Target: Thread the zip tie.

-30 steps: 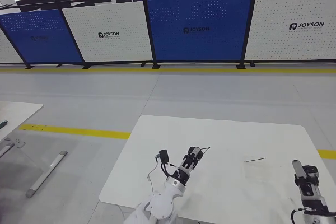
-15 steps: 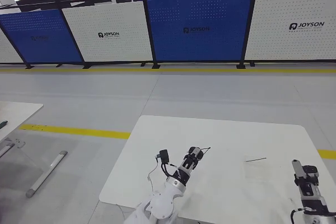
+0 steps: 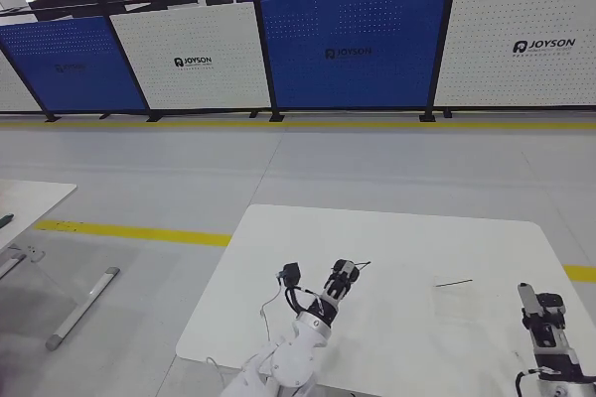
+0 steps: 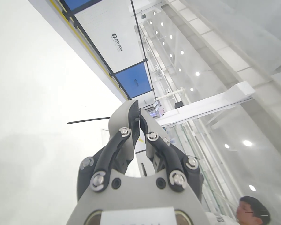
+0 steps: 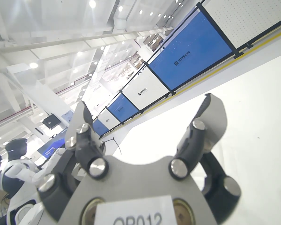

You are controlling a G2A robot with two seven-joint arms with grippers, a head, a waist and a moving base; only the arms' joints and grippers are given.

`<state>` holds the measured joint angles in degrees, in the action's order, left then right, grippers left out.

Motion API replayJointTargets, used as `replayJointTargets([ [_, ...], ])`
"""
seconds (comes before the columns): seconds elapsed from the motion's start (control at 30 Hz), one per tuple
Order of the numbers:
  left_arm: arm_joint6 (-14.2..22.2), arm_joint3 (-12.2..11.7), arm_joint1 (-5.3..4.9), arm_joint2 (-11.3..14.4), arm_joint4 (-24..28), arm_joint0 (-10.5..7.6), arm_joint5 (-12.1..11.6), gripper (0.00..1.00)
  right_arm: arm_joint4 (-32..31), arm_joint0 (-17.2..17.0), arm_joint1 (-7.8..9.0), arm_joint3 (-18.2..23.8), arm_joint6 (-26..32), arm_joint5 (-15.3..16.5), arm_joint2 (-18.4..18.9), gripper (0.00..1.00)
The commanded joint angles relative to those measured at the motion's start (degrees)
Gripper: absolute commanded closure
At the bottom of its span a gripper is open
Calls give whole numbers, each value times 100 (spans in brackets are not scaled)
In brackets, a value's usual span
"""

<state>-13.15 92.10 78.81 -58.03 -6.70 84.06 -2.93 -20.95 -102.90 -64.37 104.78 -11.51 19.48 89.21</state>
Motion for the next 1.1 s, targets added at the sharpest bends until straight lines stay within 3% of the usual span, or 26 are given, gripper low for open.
replayJointTargets([
  [0.0,-174,-87,24,71,-177,-74,211,100,0,0,0,0,0,0,0,0],
  [0.07,-419,-198,50,133,-390,-150,407,100,0,0,0,0,0,0,0,0],
  [0.1,-818,-278,75,178,-657,-204,561,100,0,0,0,0,0,0,0,0],
  [0.5,-818,-278,75,178,-657,-204,561,100,0,0,0,0,0,0,0,0],
  [0.67,-822,-395,72,288,-1253,-232,780,100,0,0,0,0,0,0,0,0],
  [0.8,-370,-459,35,449,-1970,-257,1034,100,0,0,0,0,0,0,0,0],
  [1.07,-384,-423,37,441,-1953,-233,1052,100,0,0,0,0,0,0,0,0],
])
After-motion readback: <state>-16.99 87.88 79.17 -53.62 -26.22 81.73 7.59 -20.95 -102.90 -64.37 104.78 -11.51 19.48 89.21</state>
